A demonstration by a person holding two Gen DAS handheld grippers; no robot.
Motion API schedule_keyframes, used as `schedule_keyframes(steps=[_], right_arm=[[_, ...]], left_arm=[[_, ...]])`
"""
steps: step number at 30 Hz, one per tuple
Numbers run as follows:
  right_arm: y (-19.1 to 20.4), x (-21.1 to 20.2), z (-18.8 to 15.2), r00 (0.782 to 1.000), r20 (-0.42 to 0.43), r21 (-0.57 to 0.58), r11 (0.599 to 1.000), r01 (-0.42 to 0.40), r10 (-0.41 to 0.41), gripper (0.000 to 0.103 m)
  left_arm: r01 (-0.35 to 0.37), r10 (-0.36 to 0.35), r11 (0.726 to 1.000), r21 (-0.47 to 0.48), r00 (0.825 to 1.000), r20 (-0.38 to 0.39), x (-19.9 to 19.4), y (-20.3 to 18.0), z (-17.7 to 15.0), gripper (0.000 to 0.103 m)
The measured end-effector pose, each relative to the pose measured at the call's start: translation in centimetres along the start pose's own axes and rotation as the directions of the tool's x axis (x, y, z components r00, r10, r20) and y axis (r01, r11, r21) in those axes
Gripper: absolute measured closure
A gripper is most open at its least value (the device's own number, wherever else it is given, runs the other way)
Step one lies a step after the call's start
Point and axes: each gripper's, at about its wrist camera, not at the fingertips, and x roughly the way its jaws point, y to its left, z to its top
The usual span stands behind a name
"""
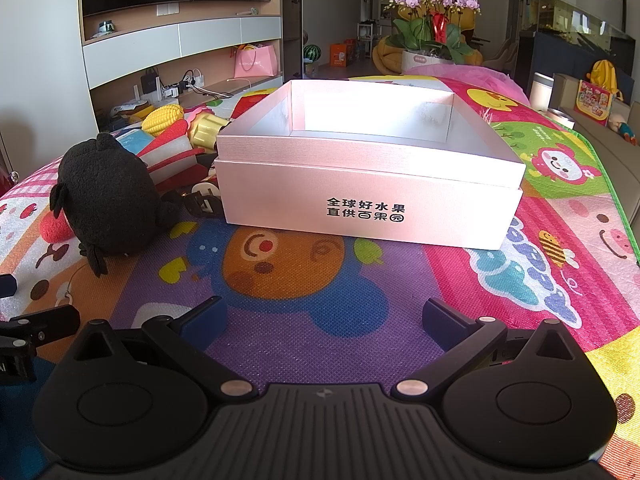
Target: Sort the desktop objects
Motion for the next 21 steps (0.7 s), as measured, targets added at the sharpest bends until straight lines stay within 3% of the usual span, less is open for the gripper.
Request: schedule_keyframes(steps=[21], right_arm=[[-0.12,-0.04,0.24,0.999,-0.031,-0.009,1.000,-0.020,0.020,0.000]], left_arm=[[-0.003,0.003,1.000,0.025,0.999,-0.034,0.33,-0.25,0.43,0.000]])
